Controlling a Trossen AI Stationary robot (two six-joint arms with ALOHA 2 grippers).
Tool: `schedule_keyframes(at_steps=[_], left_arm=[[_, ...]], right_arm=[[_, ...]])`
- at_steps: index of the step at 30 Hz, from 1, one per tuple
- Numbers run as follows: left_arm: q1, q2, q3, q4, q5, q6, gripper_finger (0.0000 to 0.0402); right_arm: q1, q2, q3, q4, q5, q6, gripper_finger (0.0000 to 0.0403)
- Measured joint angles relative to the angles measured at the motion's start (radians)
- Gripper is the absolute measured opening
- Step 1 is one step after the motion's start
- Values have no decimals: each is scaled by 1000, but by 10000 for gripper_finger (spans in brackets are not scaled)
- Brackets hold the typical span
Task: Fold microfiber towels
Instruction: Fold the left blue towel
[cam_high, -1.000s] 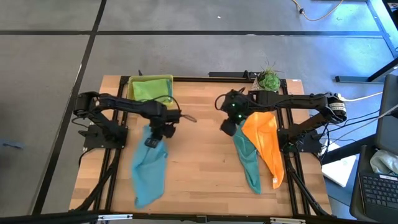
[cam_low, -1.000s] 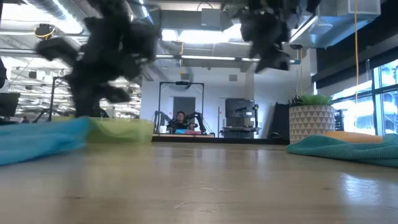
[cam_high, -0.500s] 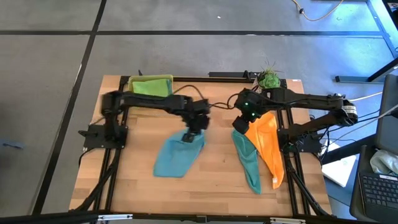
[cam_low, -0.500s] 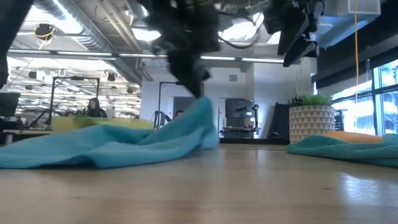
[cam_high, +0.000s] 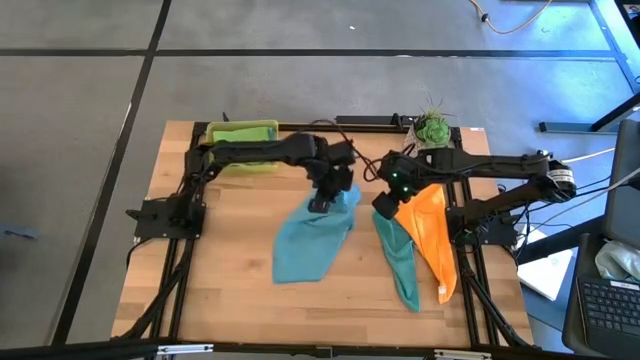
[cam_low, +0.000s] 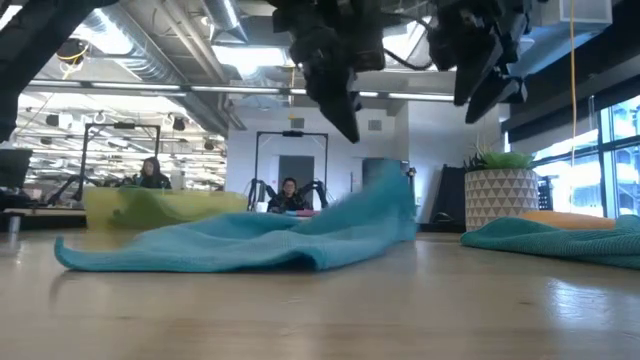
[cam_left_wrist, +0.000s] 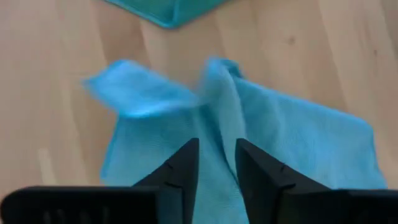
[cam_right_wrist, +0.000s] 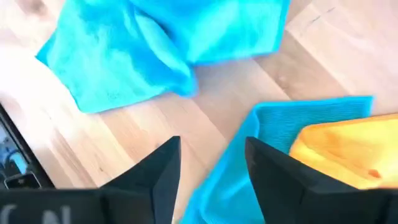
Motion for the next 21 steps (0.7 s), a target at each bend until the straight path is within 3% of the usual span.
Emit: schedule_keyframes(at_steps=[9,16,21], left_arm=[[79,-12,-13,-184,33,7,120],[153,-21,-156,-257,97,3,121],[174,-76,-248,-265,106,-14,114]], right_arm=[[6,2,-148,315,-50,134,181],[8,13,-309,573,-51,268,182],[-27,47,-325,599,-11,317,188]])
